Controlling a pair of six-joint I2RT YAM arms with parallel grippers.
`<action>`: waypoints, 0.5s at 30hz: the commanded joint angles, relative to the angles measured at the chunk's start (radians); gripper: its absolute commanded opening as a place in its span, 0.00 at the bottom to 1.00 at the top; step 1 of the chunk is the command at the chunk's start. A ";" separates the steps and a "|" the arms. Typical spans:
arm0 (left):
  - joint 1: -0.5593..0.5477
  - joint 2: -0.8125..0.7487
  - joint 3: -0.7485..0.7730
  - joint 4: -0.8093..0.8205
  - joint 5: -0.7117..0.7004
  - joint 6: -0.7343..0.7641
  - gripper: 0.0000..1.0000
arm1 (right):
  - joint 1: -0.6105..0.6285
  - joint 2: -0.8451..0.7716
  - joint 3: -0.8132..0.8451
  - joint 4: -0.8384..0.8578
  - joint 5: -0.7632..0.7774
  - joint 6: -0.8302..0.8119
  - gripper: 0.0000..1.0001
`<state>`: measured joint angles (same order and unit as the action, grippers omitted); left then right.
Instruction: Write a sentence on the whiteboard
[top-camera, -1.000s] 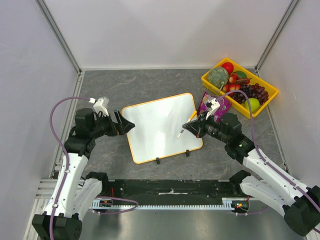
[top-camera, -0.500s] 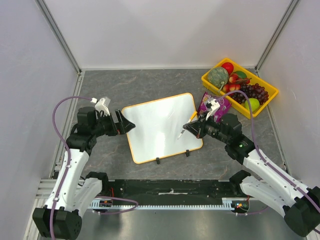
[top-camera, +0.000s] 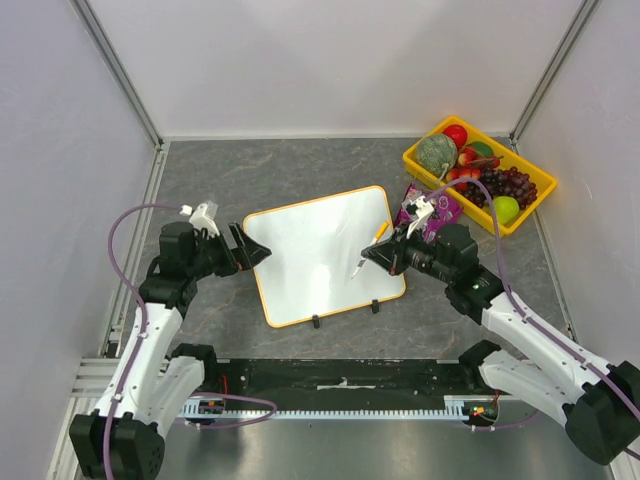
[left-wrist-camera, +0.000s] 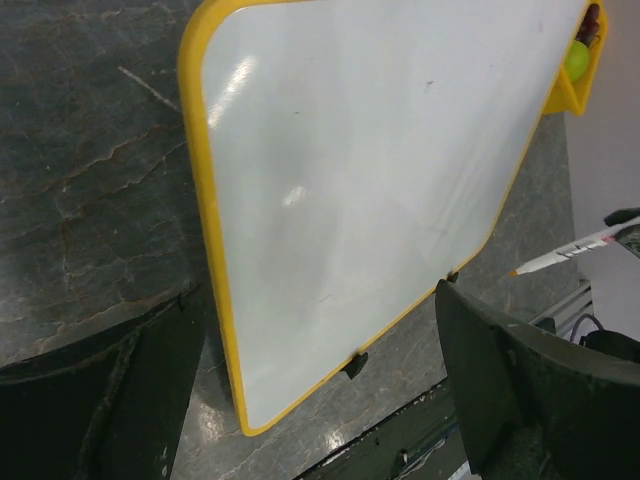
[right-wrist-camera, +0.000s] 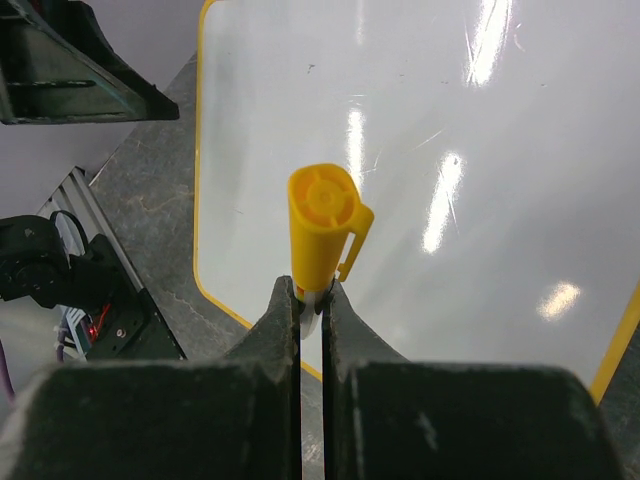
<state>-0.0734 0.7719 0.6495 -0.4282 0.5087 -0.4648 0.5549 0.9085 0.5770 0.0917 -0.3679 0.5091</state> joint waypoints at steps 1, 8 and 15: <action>0.007 0.033 -0.051 0.100 -0.078 -0.072 0.98 | 0.005 0.016 0.055 0.063 -0.031 0.003 0.00; 0.006 0.040 -0.230 0.457 0.010 -0.130 0.96 | 0.005 0.055 0.064 0.117 -0.052 0.022 0.00; 0.007 0.079 -0.335 0.715 0.072 -0.101 0.94 | 0.011 0.115 0.093 0.172 -0.065 0.042 0.00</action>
<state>-0.0731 0.8257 0.3527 0.0242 0.5140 -0.5518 0.5549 0.9993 0.6128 0.1730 -0.4164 0.5331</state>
